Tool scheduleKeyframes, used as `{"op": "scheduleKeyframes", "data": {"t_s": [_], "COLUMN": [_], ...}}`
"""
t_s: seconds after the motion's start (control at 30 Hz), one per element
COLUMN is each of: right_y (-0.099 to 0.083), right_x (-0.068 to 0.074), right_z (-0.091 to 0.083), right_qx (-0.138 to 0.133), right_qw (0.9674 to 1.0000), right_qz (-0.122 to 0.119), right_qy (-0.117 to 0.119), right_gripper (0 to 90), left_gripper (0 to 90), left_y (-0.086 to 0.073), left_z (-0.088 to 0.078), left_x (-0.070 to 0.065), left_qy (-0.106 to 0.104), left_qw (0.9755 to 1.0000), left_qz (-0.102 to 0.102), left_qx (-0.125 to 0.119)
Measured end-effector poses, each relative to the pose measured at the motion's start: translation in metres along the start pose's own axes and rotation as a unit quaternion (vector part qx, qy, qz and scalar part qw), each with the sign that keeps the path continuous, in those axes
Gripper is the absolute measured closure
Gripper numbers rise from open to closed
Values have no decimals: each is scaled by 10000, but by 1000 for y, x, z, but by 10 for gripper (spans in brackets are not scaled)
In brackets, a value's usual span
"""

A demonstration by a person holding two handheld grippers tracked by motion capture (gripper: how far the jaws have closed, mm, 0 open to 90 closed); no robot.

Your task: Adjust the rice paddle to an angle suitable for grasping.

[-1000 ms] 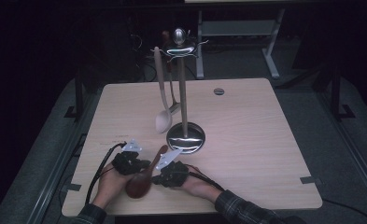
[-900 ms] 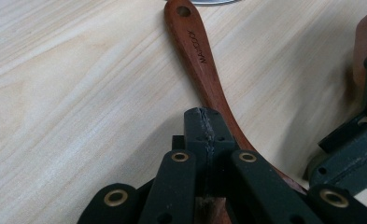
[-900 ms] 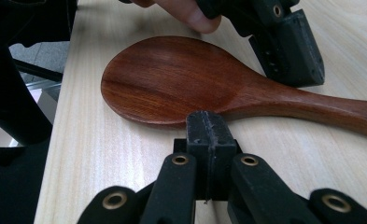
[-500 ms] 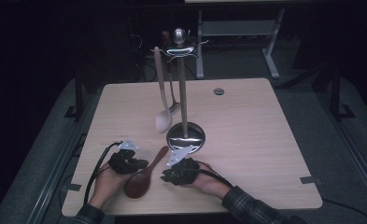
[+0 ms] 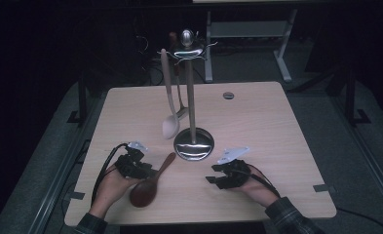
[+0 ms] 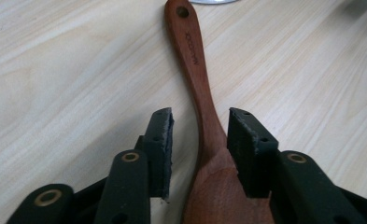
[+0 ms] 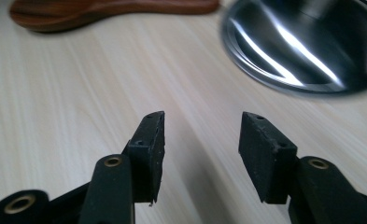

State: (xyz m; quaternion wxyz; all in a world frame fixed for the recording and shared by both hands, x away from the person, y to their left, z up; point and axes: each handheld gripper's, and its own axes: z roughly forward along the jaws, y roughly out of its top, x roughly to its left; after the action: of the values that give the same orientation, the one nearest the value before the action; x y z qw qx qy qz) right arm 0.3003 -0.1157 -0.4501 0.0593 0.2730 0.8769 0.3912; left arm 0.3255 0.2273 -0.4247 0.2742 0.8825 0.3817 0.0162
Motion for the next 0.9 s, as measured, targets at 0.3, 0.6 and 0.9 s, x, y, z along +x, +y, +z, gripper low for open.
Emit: {"op": "scheduleKeyframes", "data": {"t_s": [0.3, 0.6, 0.9], "right_y": [-26, -41, -38], "right_x": [-23, -33, -32], "right_z": [-24, -40, -37], "right_qx": [24, 6, -18], "right_qw": [9987, 9961, 9967], "right_qz": [360, 676, 636], "right_qy": [-347, -563, -509], "right_gripper": [468, 454, 454], "left_gripper": [597, 669, 696], "left_y": [11, 17, 18], "left_z": [14, 27, 27], "left_x": [-8, -8, -6], "left_qy": [96, 97, 110], "left_qw": [9985, 9959, 9954], "left_qz": [18, 15, -12], "left_qx": [530, 900, 952]}}
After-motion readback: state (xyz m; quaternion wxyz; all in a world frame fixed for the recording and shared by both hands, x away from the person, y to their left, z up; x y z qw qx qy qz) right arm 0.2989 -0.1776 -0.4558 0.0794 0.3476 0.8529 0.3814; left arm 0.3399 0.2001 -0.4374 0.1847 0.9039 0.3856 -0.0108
